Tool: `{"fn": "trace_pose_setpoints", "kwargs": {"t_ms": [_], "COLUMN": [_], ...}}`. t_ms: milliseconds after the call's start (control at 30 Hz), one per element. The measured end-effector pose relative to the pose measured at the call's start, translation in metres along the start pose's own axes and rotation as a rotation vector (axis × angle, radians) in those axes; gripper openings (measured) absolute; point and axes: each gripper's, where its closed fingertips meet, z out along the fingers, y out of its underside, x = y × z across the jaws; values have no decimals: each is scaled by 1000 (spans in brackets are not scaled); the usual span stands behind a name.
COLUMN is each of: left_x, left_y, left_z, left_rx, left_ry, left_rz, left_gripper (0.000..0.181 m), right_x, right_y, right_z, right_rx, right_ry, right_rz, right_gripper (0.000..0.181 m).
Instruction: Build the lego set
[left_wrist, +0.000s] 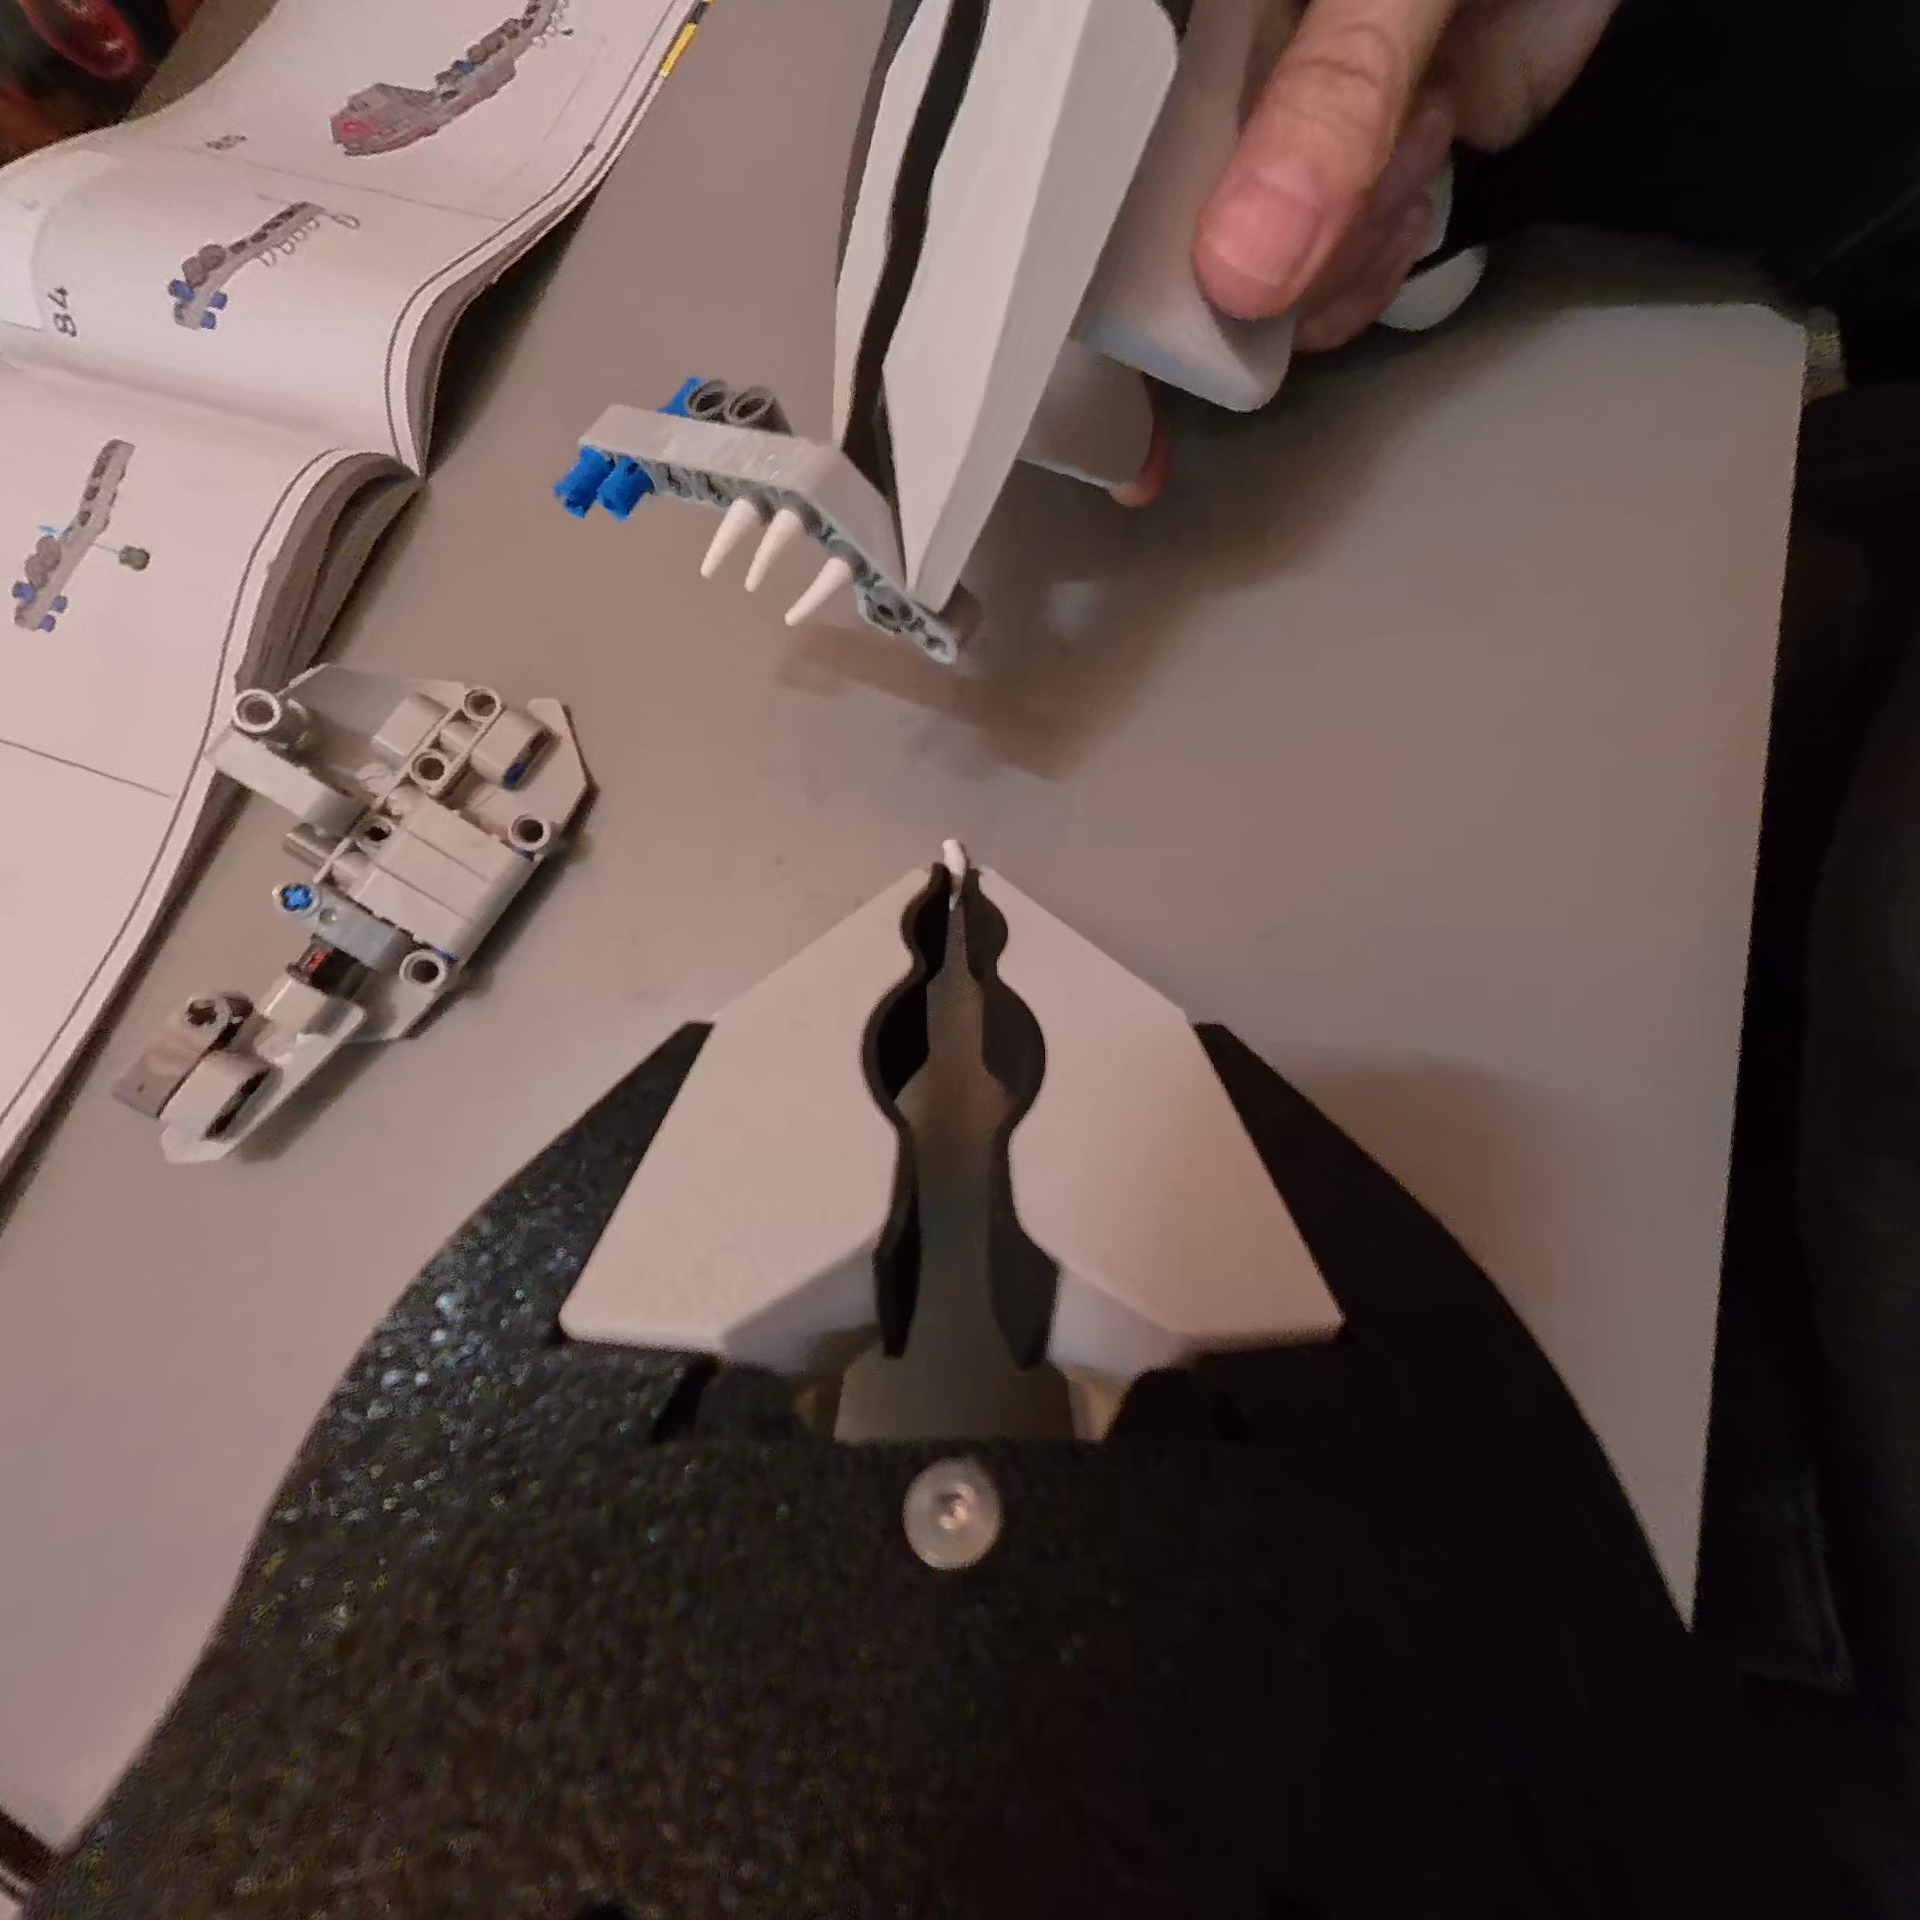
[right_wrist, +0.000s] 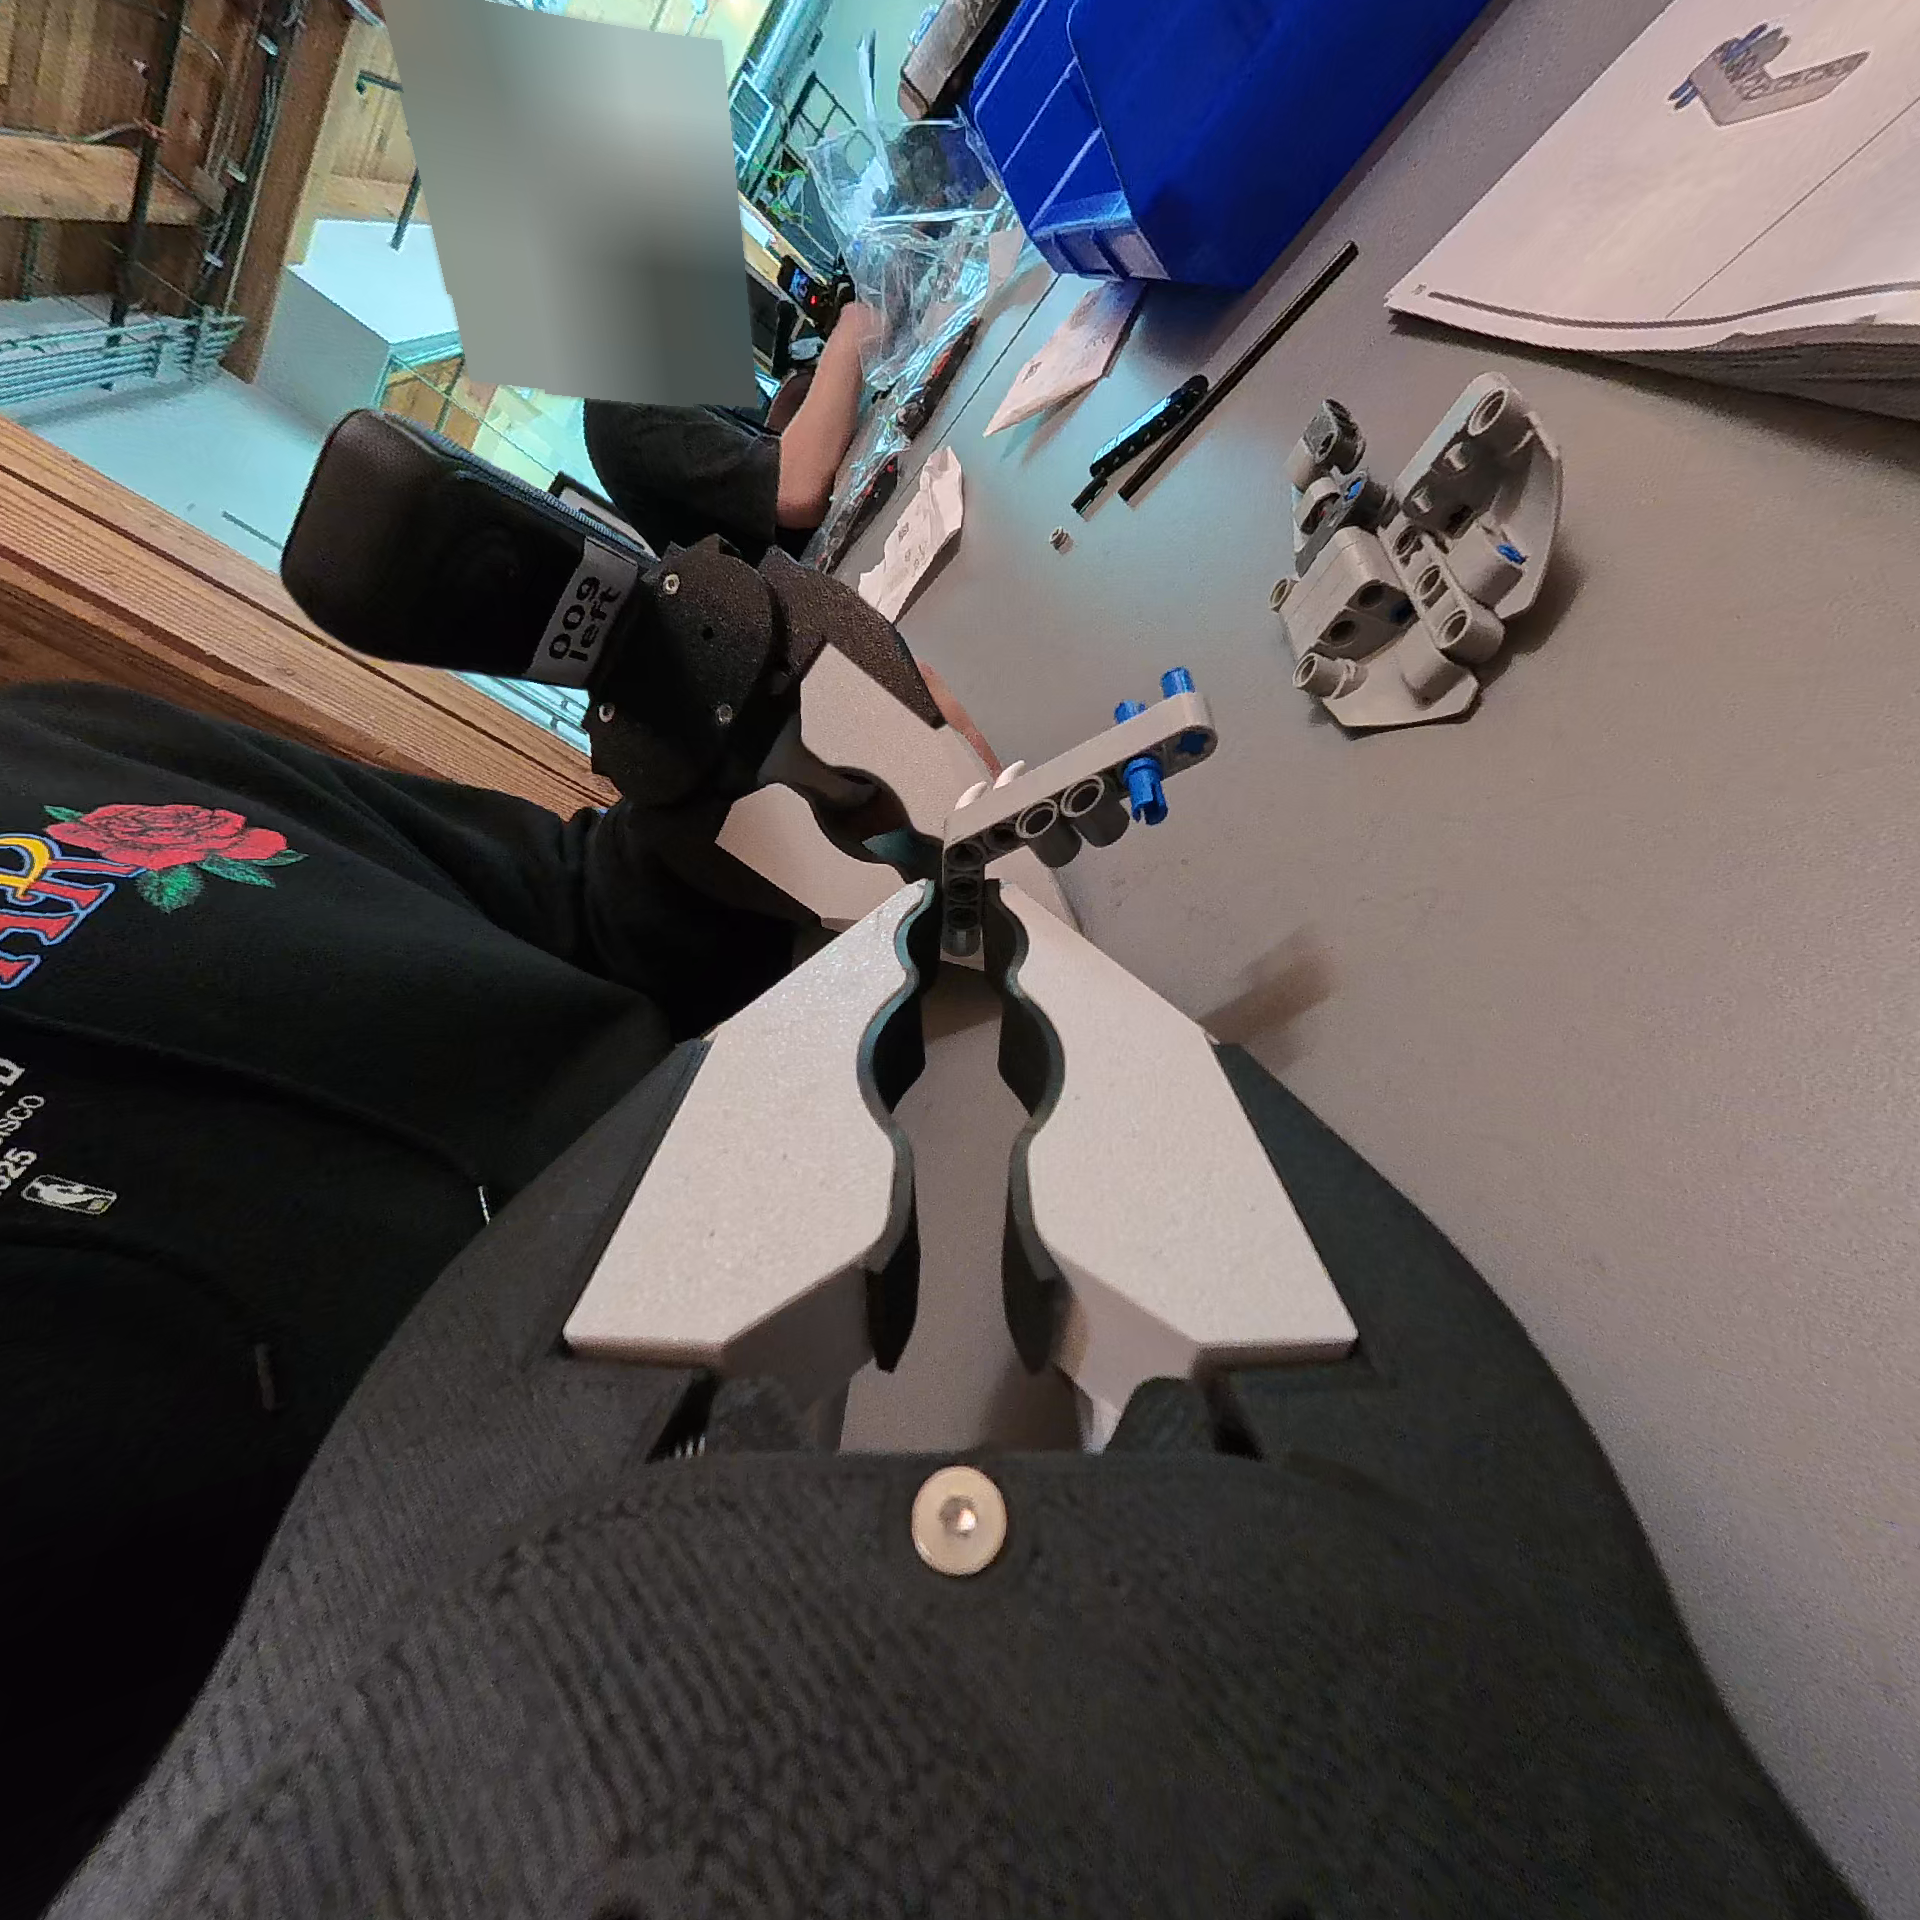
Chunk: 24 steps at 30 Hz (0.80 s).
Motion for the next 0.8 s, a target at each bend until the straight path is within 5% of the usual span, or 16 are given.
{"fn": "trace_pose_setpoints", "kwargs": {"t_ms": [800], "left_x": [-1], "left_y": [-5], "left_z": [4], "left_rx": [51], "left_ry": [46], "left_rz": [340], "left_gripper": [0], "right_x": [11], "right_y": [-2], "right_z": [0], "right_rx": [8], "right_ry": [70], "right_rz": [22], "right_gripper": [6]}}
